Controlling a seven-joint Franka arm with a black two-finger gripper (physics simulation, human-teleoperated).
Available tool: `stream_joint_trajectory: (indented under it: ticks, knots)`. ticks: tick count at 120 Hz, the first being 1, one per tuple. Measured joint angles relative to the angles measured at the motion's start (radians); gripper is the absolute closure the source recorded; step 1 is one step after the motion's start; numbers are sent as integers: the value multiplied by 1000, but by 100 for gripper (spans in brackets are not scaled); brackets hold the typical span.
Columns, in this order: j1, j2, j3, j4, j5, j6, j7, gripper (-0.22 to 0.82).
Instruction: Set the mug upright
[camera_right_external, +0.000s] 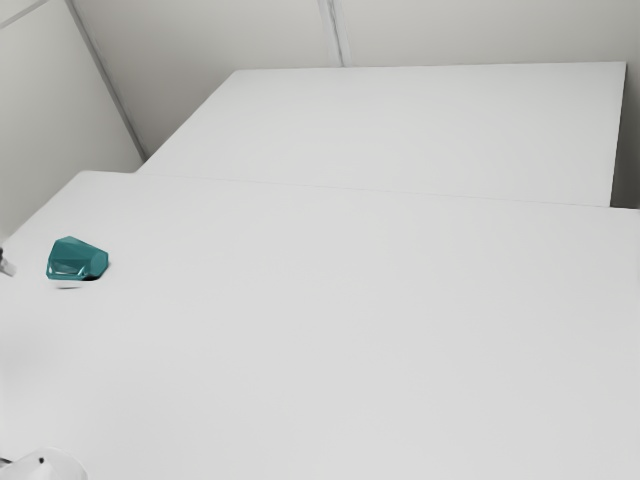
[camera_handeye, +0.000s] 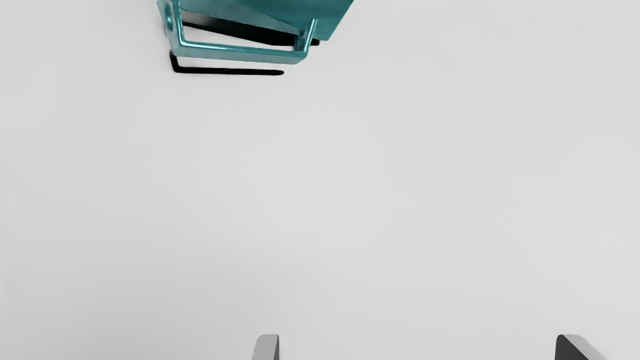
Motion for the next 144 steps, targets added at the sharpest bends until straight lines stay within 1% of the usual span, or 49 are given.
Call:
stream_joint_trajectory:
  ticks: [12, 17, 24, 36, 55, 68, 72, 76, 82, 96, 106, 122, 144]
  knots:
    - [-34, 109, -1, 90, -39, 36, 107, 0]
    - [-35, 161, -16, 137, -54, 48, 151, 0]
    - [-37, 201, -39, 178, -68, 63, 209, 0]
    - [-25, 225, -53, 198, -84, 90, 299, 0]
    - [67, 222, -54, 155, -114, 116, 425, 1]
    - [101, 230, -57, 147, -120, 127, 495, 1]
    - [114, 244, -68, 152, -122, 131, 514, 1]
    - [134, 263, -93, 160, -123, 138, 532, 1]
    - [151, 304, -118, 186, -132, 150, 558, 1]
    - [155, 406, -154, 264, -158, 171, 609, 1]
    - [154, 442, -182, 292, -189, 182, 641, 1]
    - [150, 460, -214, 294, -219, 202, 682, 2]
    - [167, 460, -221, 262, -238, 227, 727, 3]
